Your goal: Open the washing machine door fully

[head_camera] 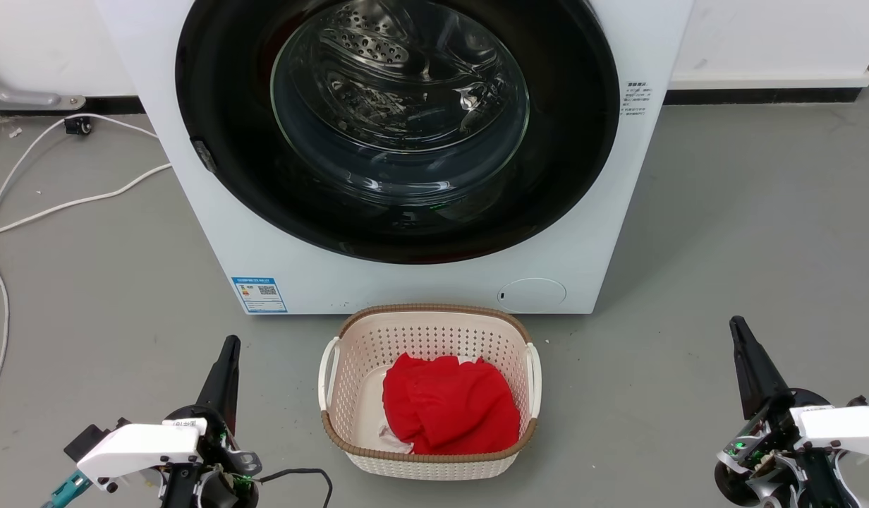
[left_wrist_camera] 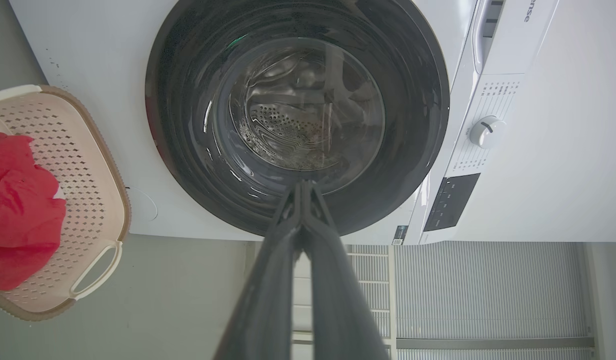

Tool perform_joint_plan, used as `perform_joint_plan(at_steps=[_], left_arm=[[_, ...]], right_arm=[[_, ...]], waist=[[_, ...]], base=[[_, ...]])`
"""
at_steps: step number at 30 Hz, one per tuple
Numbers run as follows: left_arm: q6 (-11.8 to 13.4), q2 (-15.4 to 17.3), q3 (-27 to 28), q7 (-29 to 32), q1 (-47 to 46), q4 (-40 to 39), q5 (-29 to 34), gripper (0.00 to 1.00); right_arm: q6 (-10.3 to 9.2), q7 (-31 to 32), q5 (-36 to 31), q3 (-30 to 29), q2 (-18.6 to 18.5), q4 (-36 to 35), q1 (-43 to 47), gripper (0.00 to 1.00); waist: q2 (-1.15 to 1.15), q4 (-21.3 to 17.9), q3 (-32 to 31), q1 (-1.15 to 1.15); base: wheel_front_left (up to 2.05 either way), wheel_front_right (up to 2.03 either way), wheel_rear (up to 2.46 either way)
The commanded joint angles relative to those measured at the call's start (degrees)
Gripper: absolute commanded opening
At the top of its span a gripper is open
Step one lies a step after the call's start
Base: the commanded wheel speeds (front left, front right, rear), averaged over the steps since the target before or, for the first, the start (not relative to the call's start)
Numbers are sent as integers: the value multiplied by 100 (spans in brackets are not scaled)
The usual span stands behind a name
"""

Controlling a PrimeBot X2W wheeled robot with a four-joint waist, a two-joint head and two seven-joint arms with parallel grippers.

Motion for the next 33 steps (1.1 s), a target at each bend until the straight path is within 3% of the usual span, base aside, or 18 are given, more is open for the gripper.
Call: perform_joint_plan(at_steps=[1,6,7,21,33], left_arm=[[-16,-3,25,6,-53,3,12,0],[-16,-4,27,8,-53,3,15,0],[0,-1,0,-1,0,-1,1,100],[0,-15,-284,-336,61,-217,279,100],[-2,-14,-253,-639,-13,-729,1613,100]], right_arm=[[0,10,-29,-7,17,10,-81,0],[0,15,-29,-11,20,10,-81,0],[0,1,-8,-4,2,-1,-1,100],[0,-331,-341,45,18,-316,252,100],[0,-630,-2055,22,23,-795,342,100]], waist=[[0,0,0,0],[0,0,0,0],[0,0,0,0],[0,-2,15,0],[0,-31,62,0]], base=[[0,0,0],[0,0,0],[0,0,0],[0,0,0],[0,0,0]])
